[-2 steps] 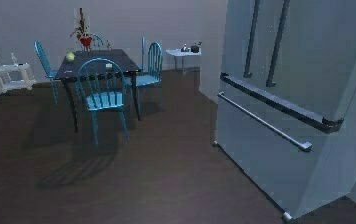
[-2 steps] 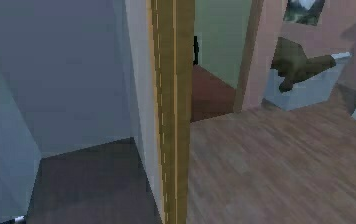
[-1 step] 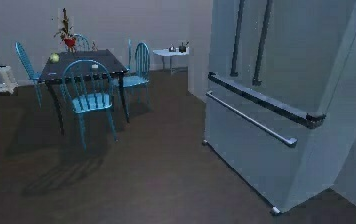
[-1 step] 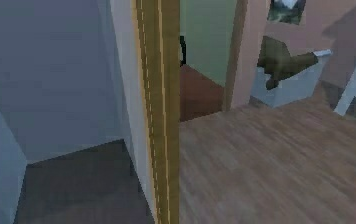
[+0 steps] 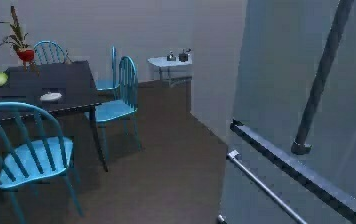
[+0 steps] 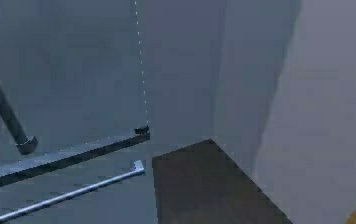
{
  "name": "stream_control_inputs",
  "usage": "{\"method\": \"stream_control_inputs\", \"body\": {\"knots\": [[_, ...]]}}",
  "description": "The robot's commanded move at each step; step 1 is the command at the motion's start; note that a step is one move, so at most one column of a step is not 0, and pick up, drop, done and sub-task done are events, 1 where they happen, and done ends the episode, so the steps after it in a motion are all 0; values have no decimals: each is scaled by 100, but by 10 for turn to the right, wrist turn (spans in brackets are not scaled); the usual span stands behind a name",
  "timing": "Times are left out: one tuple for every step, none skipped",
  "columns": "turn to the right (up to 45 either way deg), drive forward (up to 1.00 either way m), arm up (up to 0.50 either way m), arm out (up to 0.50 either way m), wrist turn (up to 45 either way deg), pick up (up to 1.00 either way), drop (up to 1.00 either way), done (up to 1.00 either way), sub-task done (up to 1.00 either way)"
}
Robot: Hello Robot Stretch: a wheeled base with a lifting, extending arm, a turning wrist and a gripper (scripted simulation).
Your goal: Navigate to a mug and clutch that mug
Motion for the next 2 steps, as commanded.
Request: {"method": "stream_control_inputs", "body": {"knots": [[0,100,0,0,0,0,0,0,0],[0,95,0,0,0,0,0,0,0]]}}
